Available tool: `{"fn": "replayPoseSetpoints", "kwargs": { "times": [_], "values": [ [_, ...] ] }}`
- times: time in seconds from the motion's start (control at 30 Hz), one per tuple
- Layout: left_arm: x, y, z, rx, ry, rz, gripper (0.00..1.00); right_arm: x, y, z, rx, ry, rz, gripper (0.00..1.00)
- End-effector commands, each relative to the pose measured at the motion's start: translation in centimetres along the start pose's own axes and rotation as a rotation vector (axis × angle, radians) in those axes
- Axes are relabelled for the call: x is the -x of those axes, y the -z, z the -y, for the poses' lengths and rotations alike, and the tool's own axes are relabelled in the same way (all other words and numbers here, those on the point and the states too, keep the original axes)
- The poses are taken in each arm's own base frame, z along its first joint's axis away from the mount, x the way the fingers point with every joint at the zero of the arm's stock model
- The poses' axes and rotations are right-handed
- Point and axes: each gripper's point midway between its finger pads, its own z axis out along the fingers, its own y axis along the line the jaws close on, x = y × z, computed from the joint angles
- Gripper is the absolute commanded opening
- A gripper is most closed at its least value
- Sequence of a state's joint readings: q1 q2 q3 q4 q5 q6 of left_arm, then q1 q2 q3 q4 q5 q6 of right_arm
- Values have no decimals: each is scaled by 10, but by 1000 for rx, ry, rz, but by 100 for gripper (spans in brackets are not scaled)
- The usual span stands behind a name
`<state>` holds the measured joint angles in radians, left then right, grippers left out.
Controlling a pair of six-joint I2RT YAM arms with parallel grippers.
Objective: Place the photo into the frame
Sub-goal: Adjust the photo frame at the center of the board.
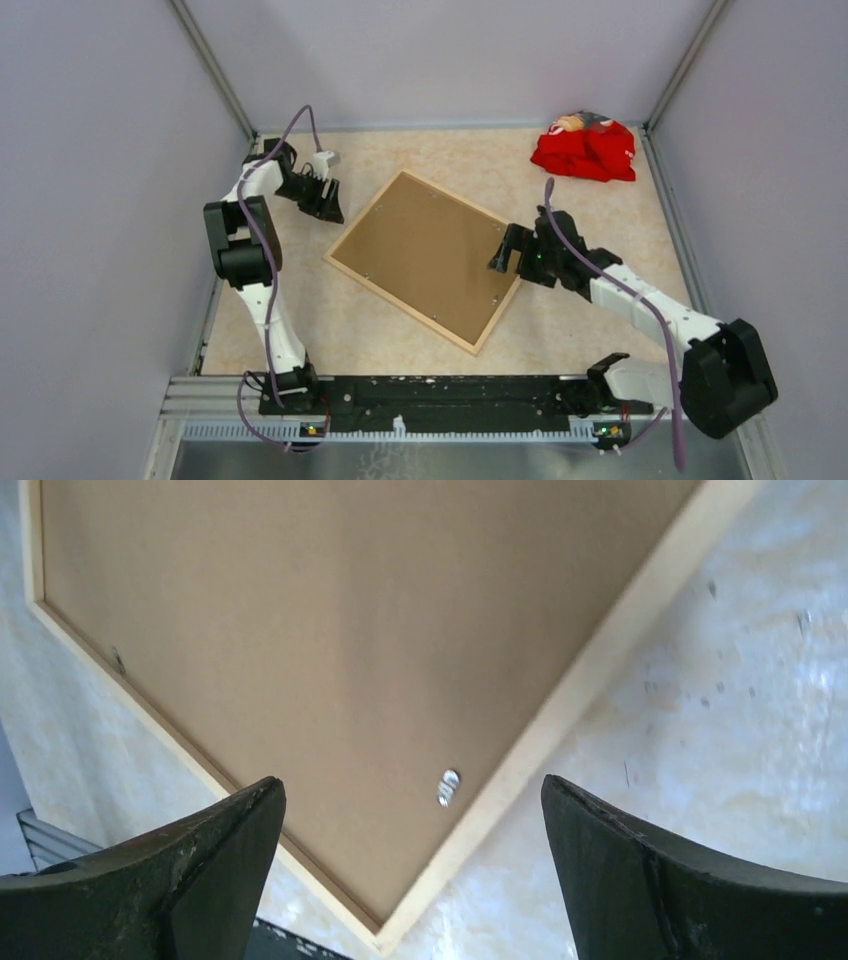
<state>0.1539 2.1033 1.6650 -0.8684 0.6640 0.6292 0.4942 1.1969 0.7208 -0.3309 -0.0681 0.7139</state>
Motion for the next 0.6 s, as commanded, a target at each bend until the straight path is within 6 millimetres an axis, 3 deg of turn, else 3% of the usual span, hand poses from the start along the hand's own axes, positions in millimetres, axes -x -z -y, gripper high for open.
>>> {"fn": "replayPoseSetpoints", "kwargs": {
  "times": [0.0,0.17,0.33,0.57],
  "values": [
    [5,-7,11,-41,34,29,67,-2,18,4,42,-79,61,99],
    [-13,-19,23,-115,70,5,62,-7,10,18,50,-119,51,99],
    [-39,-26,39,-172,80,-28,48,9,-2,24,40,-114,53,99],
    [-73,-22,74,-270,57,-54,41,24,-28,41,20,-130,16,99]
  ]
}}
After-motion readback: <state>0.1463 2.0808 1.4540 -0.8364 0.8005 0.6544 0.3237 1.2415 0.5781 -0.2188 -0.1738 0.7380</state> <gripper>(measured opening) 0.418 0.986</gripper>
